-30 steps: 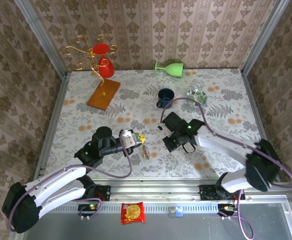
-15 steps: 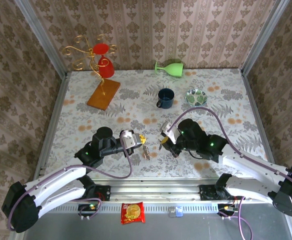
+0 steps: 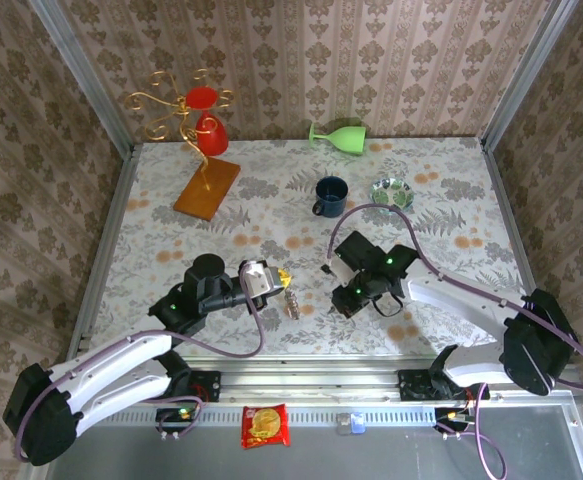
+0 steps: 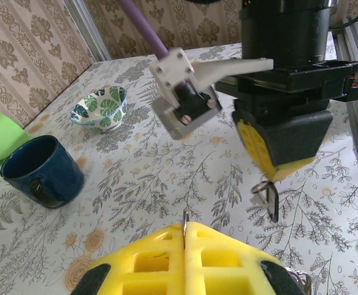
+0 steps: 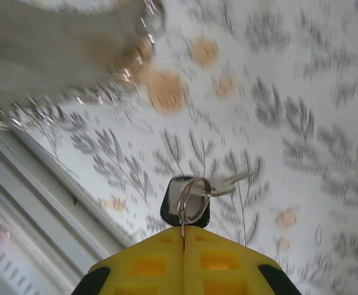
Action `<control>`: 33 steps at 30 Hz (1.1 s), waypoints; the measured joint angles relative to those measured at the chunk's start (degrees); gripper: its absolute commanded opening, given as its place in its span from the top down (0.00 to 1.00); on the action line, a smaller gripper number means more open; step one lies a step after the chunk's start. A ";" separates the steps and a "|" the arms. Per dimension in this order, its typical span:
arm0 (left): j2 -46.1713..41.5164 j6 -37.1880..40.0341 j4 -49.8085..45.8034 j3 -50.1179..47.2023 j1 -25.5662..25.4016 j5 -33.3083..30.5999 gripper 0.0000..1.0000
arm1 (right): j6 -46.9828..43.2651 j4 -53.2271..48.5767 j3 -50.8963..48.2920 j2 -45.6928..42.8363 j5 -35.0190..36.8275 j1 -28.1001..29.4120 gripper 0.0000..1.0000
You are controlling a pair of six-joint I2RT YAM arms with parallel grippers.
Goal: Put the keys on the keyring
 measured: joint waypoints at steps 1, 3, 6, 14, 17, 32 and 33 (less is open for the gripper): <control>-0.13 0.00 -0.11 0.00 -0.02 0.00 1.00 | 1.27 -1.88 -0.02 0.22 -0.59 -0.28 1.00; -0.26 0.00 -0.13 0.00 -0.07 0.00 1.00 | 3.17 -3.93 -0.17 0.70 -1.95 -1.09 1.00; -0.26 0.00 -0.15 0.00 -0.26 -0.02 1.00 | 5.46 -4.39 -0.68 2.34 -3.91 -3.61 1.00; -0.61 0.02 -0.55 0.00 -0.26 -0.42 1.00 | 6.54 -3.19 1.31 15.13 -5.75 -6.69 1.00; -0.66 0.07 -0.94 0.00 -0.26 -0.48 1.00 | 6.54 -1.81 2.84 18.14 -5.90 -6.69 1.00; -0.85 0.22 -1.40 0.00 -0.26 -0.63 1.00 | 6.71 0.61 4.57 20.57 -4.42 -6.95 0.82; -0.85 0.20 -1.40 0.00 -0.26 -0.63 1.00 | 6.71 0.61 4.68 20.57 -4.13 -6.95 0.81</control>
